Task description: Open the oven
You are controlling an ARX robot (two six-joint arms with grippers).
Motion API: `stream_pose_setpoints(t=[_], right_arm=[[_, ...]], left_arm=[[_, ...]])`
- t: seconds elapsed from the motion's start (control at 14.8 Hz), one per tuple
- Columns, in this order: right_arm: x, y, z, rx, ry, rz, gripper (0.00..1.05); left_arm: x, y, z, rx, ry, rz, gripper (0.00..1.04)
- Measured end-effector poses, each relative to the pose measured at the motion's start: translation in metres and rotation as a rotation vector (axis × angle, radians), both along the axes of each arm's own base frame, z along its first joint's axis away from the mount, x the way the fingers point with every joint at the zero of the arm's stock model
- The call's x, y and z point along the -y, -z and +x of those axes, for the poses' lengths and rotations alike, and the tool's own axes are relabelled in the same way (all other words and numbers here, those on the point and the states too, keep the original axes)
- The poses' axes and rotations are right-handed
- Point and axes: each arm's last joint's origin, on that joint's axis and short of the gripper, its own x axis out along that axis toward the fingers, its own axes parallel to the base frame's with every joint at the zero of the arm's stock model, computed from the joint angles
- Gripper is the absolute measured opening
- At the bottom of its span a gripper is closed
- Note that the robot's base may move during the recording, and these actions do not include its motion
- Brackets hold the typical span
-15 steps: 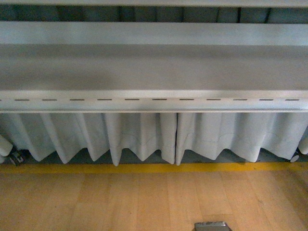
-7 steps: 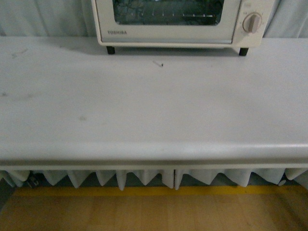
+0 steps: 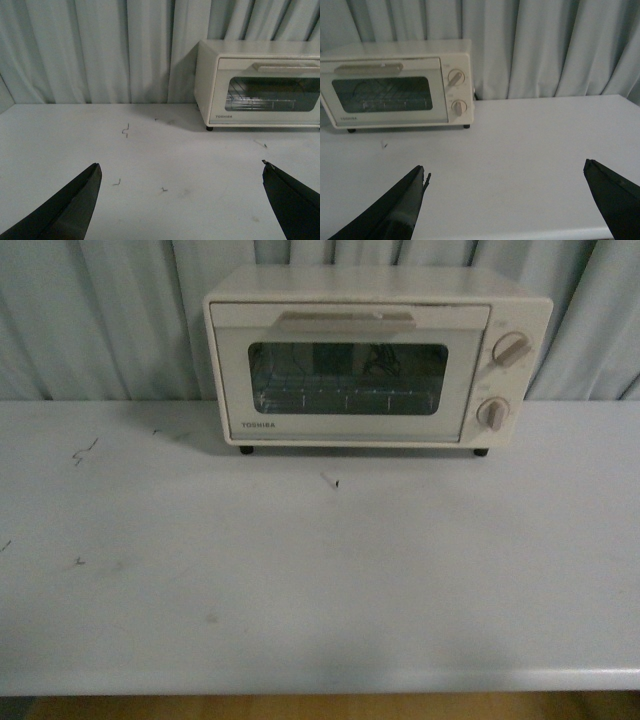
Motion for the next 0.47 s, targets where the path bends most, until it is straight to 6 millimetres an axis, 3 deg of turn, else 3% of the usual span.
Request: stream_pose_setpoints(t=[0.47], right_arm=[[0.0, 0.0002, 0.0, -0.002, 0.0, 0.0, 0.98]], left_arm=[[0.0, -0.0001, 0.0, 0.0, 0.0, 0.0, 0.98]])
